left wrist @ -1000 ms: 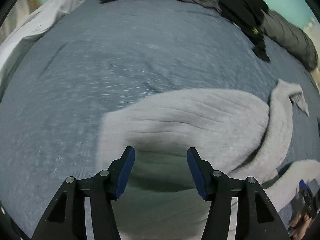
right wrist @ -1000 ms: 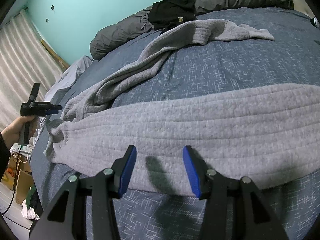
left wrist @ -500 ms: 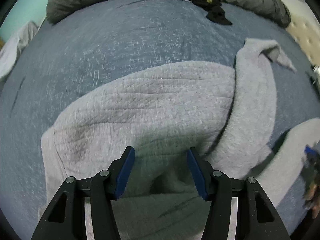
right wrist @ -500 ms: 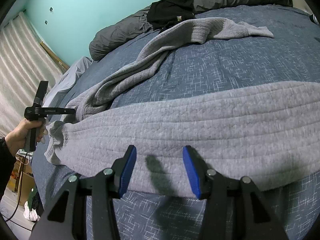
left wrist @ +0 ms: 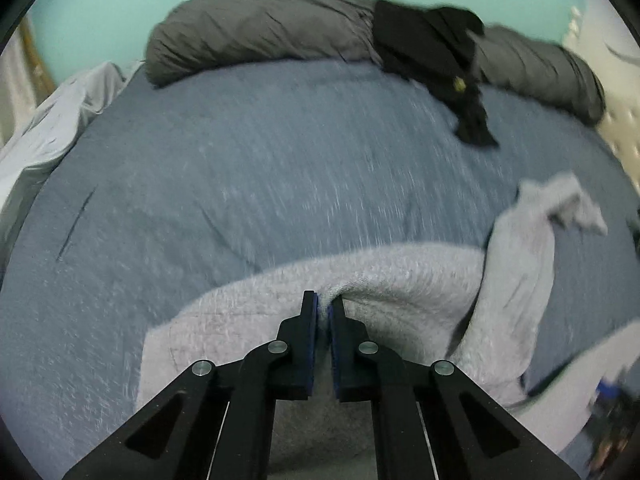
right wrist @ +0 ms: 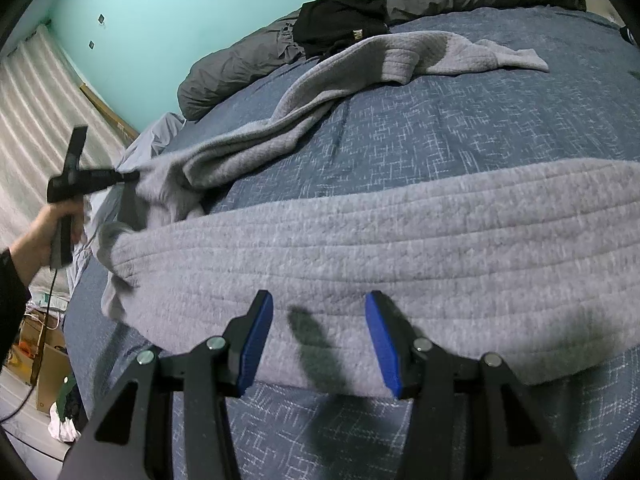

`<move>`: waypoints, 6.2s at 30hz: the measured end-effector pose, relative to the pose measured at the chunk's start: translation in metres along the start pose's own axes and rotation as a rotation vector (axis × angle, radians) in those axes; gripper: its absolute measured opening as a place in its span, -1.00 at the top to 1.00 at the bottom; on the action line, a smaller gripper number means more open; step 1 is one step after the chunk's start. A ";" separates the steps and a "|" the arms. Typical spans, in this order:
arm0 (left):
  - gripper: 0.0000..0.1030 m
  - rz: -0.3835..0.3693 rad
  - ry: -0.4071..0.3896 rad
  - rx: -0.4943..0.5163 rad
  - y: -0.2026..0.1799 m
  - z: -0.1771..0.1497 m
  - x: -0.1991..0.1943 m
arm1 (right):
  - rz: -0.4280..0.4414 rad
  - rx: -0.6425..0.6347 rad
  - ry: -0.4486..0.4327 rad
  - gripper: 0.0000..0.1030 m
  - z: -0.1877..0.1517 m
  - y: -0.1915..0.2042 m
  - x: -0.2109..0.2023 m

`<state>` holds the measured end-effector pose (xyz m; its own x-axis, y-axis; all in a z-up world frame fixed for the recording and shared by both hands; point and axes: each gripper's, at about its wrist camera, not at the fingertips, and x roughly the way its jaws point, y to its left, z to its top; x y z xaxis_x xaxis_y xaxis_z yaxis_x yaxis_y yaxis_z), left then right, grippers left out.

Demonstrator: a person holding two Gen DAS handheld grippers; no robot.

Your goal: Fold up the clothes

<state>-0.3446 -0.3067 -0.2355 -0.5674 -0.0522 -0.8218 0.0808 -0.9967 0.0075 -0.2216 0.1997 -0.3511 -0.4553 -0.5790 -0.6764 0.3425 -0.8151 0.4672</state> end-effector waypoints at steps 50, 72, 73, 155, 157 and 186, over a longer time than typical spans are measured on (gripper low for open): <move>0.80 -0.238 0.056 -0.430 0.089 -0.188 -0.005 | 0.094 0.085 0.074 0.39 -0.013 0.008 0.018; 0.85 -0.274 -0.059 -0.371 0.118 -0.214 -0.137 | 0.067 0.024 0.164 0.33 -0.015 0.027 -0.059; 0.85 -0.277 -0.060 -0.378 0.117 -0.215 -0.135 | 0.049 0.041 0.198 -0.08 -0.019 0.024 -0.052; 0.85 -0.217 0.008 -0.298 0.124 -0.207 -0.110 | -0.007 0.243 0.077 0.84 0.055 -0.037 -0.049; 0.85 -0.213 0.002 -0.294 0.127 -0.205 -0.124 | 0.004 0.199 0.123 0.84 0.058 -0.023 -0.067; 0.64 -0.146 0.072 -0.333 0.146 -0.254 -0.141 | -0.115 0.024 0.376 0.46 0.011 -0.022 -0.152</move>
<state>-0.0448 -0.4293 -0.2636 -0.5342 0.1059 -0.8387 0.2720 -0.9178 -0.2891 -0.1692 0.3055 -0.2527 -0.1554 -0.4397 -0.8846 0.2855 -0.8772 0.3859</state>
